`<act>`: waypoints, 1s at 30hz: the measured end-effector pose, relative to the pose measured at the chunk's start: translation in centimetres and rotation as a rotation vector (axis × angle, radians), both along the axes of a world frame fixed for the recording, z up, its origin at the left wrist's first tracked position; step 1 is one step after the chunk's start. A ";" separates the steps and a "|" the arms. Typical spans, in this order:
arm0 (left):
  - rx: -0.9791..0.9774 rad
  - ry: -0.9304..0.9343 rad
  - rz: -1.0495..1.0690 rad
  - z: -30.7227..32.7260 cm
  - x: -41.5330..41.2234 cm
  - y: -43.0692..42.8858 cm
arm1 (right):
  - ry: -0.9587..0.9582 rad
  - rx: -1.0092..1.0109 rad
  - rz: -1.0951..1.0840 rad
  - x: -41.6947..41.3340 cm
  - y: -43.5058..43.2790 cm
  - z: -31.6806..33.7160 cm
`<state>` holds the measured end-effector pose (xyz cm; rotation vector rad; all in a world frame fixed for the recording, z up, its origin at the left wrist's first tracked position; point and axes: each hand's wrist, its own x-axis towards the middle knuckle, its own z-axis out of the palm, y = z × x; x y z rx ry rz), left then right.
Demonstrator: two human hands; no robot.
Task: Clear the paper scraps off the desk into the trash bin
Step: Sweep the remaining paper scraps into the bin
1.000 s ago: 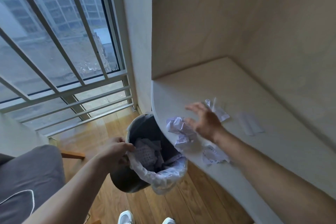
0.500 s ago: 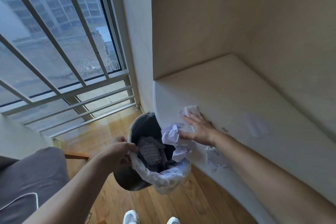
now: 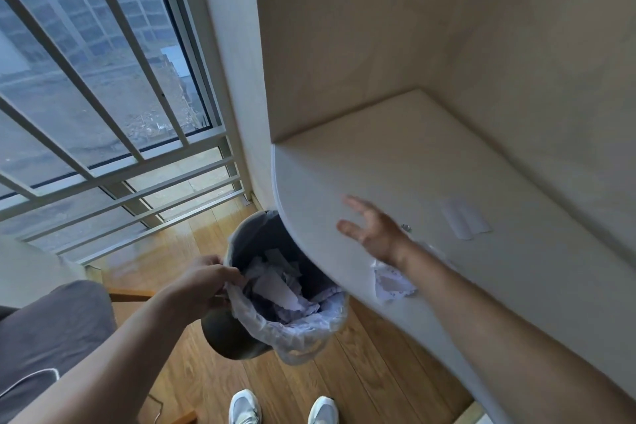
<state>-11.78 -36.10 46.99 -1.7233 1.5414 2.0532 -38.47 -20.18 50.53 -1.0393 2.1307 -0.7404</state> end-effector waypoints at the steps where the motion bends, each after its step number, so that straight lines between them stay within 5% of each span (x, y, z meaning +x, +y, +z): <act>1: 0.004 -0.001 -0.004 -0.2 -0.1 0.1 | 0.099 0.065 -0.045 -2.4 1.4 0.1; 5: 0.015 -0.003 -0.018 -1.0 -0.3 0.4 | 0.124 0.406 -0.158 -9.3 8.2 -0.8; 9: 0.031 -0.001 -0.037 -1.5 -0.6 0.7 | 0.143 0.528 -0.115 -10.5 12.5 -3.7; 25: 0.015 -0.012 -0.068 -1.0 0.5 0.6 | 0.431 0.144 0.266 8.3 1.2 -7.9; 30: 0.006 -0.013 -0.064 -0.6 0.8 0.8 | 0.075 0.045 0.352 13.5 0.9 -7.1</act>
